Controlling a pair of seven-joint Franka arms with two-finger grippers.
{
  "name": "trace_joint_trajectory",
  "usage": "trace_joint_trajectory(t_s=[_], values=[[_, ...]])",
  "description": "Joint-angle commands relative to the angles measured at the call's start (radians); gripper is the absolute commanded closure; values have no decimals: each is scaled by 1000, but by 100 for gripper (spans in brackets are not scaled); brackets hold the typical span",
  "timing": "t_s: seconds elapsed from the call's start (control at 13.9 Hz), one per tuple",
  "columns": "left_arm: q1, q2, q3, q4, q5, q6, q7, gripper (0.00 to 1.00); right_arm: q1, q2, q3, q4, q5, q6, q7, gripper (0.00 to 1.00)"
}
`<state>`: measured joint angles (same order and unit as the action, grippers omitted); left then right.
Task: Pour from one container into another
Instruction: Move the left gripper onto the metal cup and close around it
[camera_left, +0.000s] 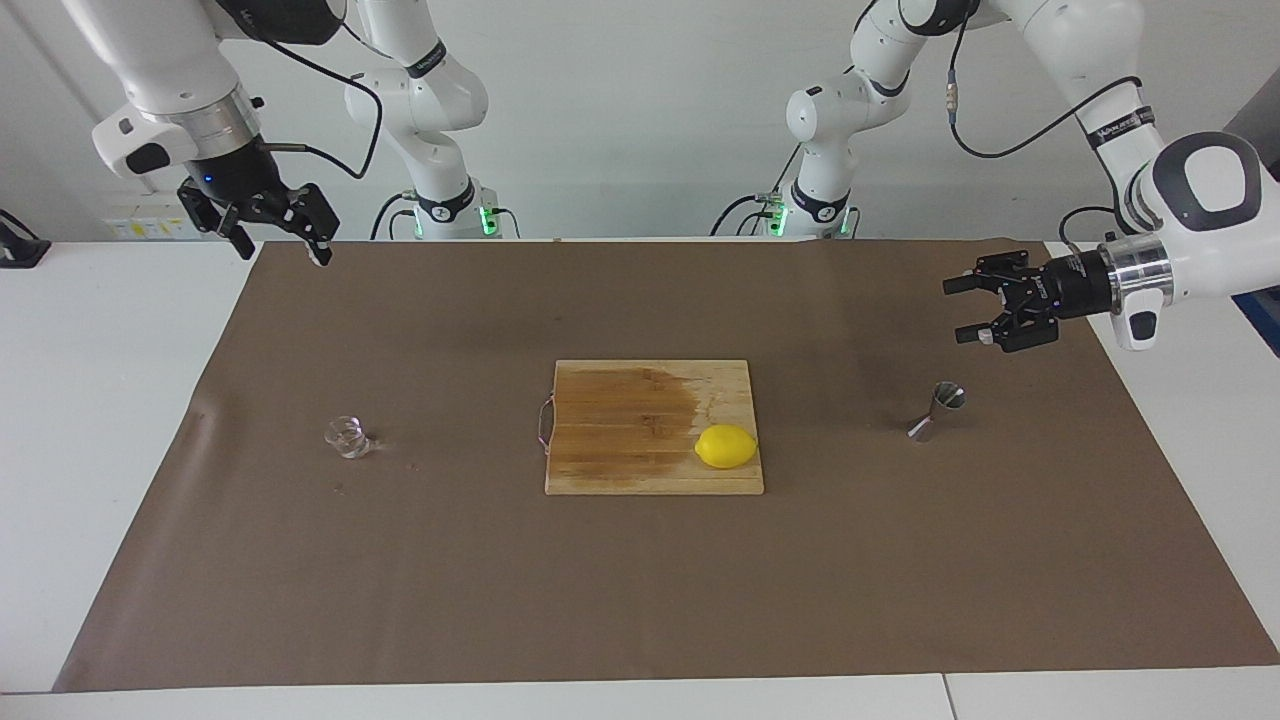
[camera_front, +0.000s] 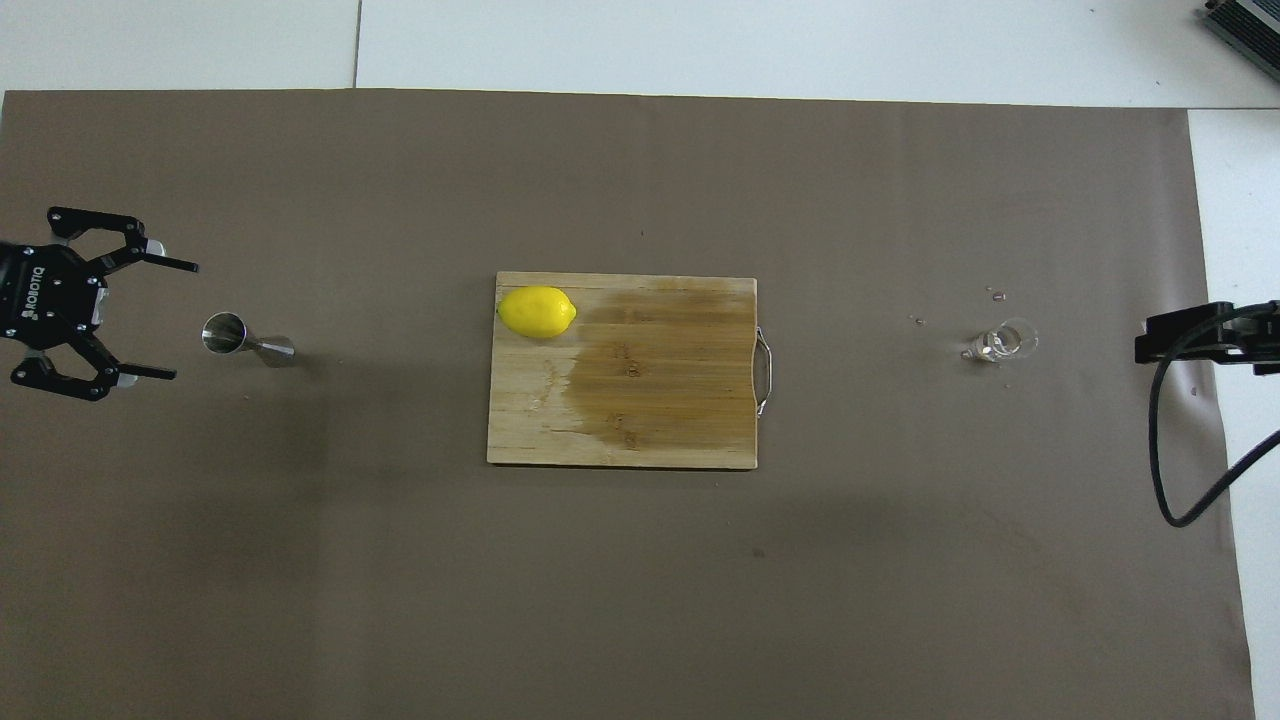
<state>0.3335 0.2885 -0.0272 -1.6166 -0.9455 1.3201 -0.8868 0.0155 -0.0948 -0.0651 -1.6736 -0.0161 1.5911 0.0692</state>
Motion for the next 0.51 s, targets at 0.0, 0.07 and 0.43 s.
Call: trace_joint_trajectory(t_s=[0.0, 0.07, 0.43], values=[[55, 34, -7, -26, -76, -45, -17, 0, 3, -22, -9, -21, 24, 1, -15, 0], [68, 47, -7, -40, -97, -51, -17, 0, 3, -22, -9, -21, 24, 3, -15, 0], [93, 107, -7, -69, -177, -58, -105, 0, 3, -22, -9, -21, 24, 1, -15, 0]])
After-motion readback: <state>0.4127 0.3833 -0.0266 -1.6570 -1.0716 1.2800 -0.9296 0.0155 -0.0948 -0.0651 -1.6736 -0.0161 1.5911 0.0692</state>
